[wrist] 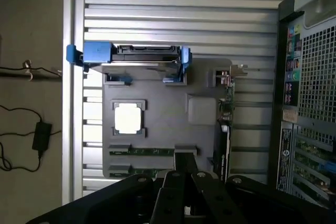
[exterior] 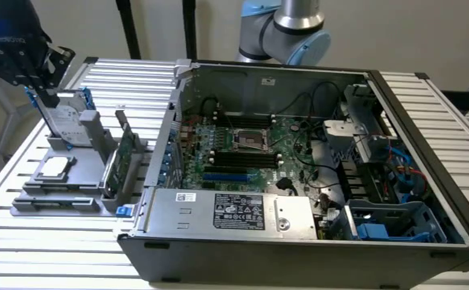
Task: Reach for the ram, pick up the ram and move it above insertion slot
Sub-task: 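Reach for the ram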
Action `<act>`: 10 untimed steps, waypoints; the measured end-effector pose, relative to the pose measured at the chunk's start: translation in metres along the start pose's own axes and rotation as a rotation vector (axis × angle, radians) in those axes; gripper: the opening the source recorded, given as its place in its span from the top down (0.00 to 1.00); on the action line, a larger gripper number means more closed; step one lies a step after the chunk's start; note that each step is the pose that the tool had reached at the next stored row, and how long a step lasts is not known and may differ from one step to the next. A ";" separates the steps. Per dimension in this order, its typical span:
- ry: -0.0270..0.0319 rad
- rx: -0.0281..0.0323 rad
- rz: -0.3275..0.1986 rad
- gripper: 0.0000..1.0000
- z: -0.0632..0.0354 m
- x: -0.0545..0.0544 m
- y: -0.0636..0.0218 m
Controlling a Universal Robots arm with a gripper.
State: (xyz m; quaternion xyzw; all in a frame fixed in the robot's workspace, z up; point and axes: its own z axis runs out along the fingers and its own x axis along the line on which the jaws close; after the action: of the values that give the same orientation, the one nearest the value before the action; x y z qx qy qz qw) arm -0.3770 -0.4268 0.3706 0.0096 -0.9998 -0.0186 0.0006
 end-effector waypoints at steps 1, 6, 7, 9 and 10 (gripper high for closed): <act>0.0000 0.0000 0.000 0.89 -0.0002 0.001 -0.0030; -0.0006 0.0001 0.000 0.89 -0.0007 0.012 -0.0118; -0.0008 0.0001 0.000 0.89 -0.0008 0.014 -0.0129; -0.0011 0.0002 0.000 0.89 -0.0009 0.020 -0.0151; -0.0012 0.0004 0.000 0.89 -0.0009 0.022 -0.0161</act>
State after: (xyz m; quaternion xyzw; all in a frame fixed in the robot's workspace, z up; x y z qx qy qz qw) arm -0.3989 -0.4433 0.3710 0.0097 -0.9998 -0.0184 0.0000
